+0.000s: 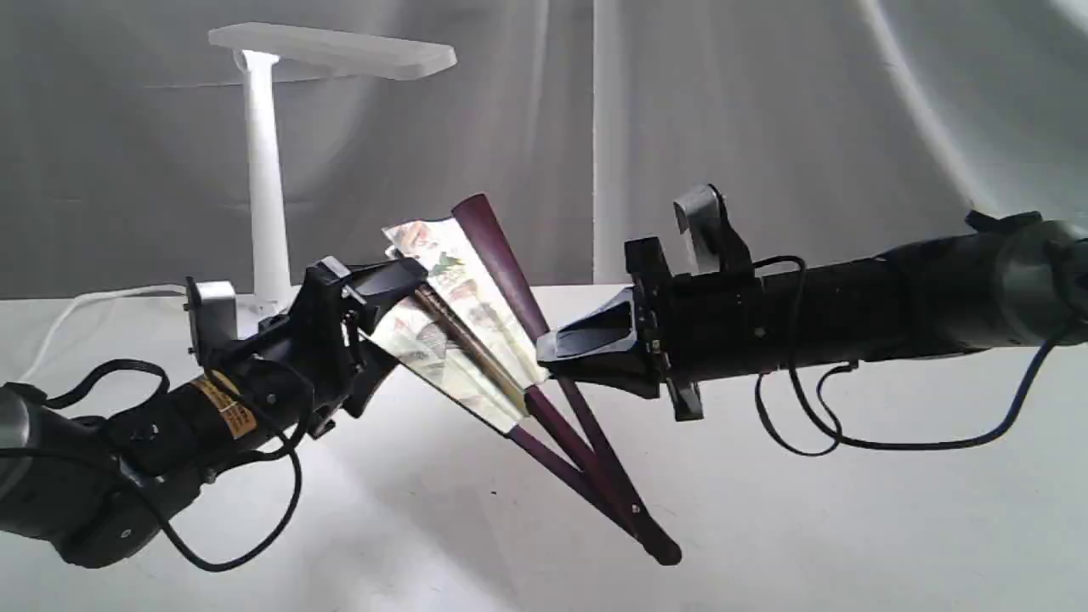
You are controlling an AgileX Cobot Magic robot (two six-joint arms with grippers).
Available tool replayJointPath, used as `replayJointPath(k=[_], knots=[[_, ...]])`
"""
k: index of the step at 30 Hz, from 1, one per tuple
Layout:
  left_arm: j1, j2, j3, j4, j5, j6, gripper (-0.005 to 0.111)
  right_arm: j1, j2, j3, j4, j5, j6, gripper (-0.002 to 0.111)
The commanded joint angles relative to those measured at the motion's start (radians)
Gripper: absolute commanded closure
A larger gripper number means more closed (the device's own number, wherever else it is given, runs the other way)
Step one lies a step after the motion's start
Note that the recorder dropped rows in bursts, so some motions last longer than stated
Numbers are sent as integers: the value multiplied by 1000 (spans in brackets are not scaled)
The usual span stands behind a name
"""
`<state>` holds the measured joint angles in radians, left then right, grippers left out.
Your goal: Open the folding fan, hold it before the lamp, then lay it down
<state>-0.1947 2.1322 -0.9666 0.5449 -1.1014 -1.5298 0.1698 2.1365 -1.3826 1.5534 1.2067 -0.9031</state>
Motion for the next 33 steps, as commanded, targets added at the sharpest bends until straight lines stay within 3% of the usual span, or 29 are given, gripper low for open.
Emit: replayJointPath(k=[1, 6, 14, 22, 29, 33], knots=[[6, -13, -3, 11, -1, -9, 35, -10, -17, 1, 91, 14, 28, 108], [6, -13, -3, 10, -1, -9, 40, -10, -17, 1, 100, 14, 28, 108], [6, -13, -3, -10, 3, -23, 69, -10, -17, 1, 89, 14, 20, 108], [6, -13, -3, -10, 7, -70, 57, -9, -15, 1, 53, 14, 20, 108], [4, -13, -3, -1, 48, -70, 58, 1, -15, 1, 24, 14, 9, 108], [4, -13, -3, 19, 77, -70, 64, 6, -15, 1, 35, 14, 7, 108]])
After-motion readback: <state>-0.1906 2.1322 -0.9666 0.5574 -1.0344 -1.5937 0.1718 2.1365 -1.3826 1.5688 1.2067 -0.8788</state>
